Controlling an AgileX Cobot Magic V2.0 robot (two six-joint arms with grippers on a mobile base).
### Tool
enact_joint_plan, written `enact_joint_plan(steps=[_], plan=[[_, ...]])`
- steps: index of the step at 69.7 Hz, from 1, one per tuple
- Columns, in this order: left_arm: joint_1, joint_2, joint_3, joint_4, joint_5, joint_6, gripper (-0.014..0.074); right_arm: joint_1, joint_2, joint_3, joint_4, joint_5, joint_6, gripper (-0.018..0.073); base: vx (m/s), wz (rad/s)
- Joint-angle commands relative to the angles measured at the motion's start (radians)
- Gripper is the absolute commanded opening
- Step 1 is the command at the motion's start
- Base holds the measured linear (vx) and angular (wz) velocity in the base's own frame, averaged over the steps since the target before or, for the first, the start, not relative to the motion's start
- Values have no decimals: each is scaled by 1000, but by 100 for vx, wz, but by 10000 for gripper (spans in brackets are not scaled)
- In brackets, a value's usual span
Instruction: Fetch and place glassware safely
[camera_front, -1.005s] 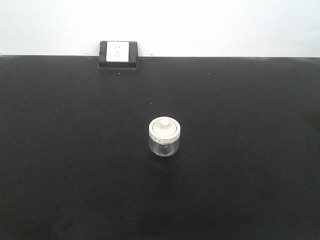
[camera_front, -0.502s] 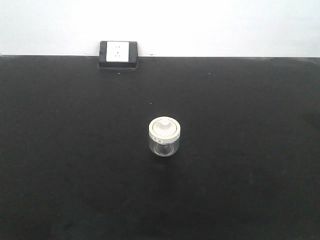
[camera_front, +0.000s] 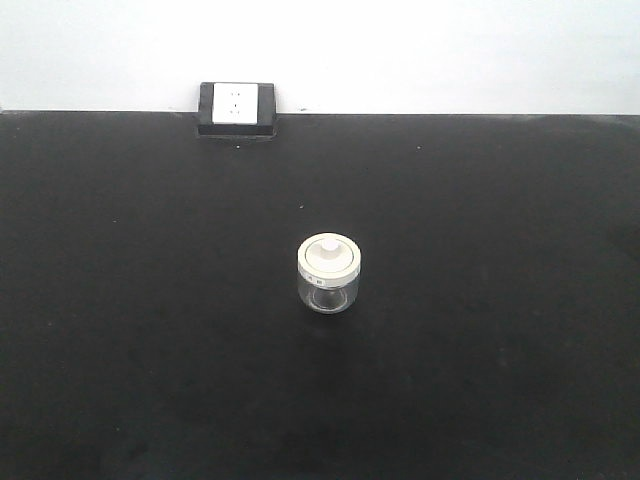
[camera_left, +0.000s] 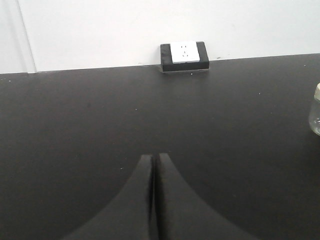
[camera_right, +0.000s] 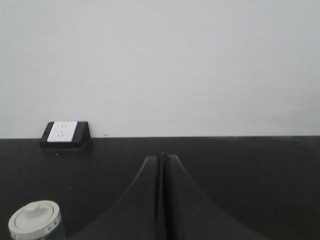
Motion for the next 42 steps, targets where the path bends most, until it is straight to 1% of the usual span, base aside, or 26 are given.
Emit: enact_joint_plan(steps=[1,2,3,4,5,8,9,10,11,14,19,23,27,32,42], plan=[[-7,-12,31,-12,-67,2,2,-5,28,-26,267,4,-284,-3,0,0],[-7,-12,31,-12,-67,2,2,-5,29,-26,290,13,-333,-3,0,0],[-7,-12,31,-12,-67,2,2,-5,30,-26,335,23,-382,-3,0,0],[-7,-12,31,-12,-67,2,2,-5,30,-26,380,27,-407,-3,0,0],[-7,-12,31,-12,-67,2,2,-5,31,-26,402,37,-457,-3,0,0],[-7,-12,31,-12,-67,2,2,-5,31,-26,523,59,-576,-3,0,0],[-7,-12,31,-12,-67,2,2,-5,31,-26,541,68,-621,-3,0,0],[-7,-12,31,-12,-67,2,2,-5,31,-26,595,77,-664,-3,0,0],[-7,-12,31,-12,-67,2,2,-5,31,-26,611,81,-684,-3,0,0],[-7,-12,31,-12,-67,2,2,-5,31,-26,700,98,-792,-3,0,0],[-7,-12,31,-12,-67,2,2,-8,31,-26,783,107,-907,-3,0,0],[-7,-12,31,-12,-67,2,2,-22,31,-26,841,105,-962,-3,0,0],[-7,-12,31,-12,-67,2,2,-57,29,-26,893,100,-997,-3,0,0],[-7,-12,31,-12,-67,2,2,-108,25,-15,945,81,-1016,-3,0,0],[-7,-12,31,-12,-67,2,2,-219,-32,78,1031,-22,-1030,-3,0,0]])
